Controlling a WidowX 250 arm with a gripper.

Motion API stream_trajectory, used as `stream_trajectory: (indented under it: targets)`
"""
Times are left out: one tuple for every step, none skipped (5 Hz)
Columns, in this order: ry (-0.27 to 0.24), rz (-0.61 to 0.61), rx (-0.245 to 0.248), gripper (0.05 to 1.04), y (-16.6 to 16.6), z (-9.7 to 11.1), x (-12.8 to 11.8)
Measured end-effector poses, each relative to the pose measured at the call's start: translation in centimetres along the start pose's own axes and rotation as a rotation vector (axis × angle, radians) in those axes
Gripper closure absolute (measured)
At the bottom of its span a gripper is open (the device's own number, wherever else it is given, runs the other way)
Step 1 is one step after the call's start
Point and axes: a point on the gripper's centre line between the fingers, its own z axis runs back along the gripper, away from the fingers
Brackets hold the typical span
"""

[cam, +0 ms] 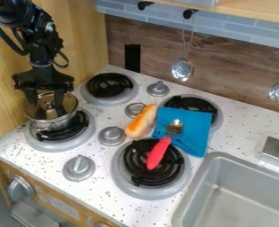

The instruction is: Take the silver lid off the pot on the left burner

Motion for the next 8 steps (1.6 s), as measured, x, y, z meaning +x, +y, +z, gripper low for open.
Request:
stream_trajectory:
  targets:
    - [-0.012, 0.011, -0.005, 0.678, 0.0, 0.0, 0.2]
    - [-0.020, 0.016, -0.008, 0.778, -0.1, 0.0, 0.3]
    - [-0.021, 0.016, -0.010, 0.778, -0.1, 0.0, 0.3]
    - [-0.023, 0.019, -0.012, 0.778, 0.0, 0.3, 0.2]
    - [-0.073, 0.027, -0.028, 0.778, 0.0, 2.3, 1.0]
    - [-0.087, 0.007, -0.043, 0.778, -0.7, 3.0, 1.1]
    - [-0.088, -0.064, -0.080, 0.817, -3.4, 3.5, 0.6]
    - [-0.097, -0.144, -0.117, 0.992, -6.2, 4.1, 0.0]
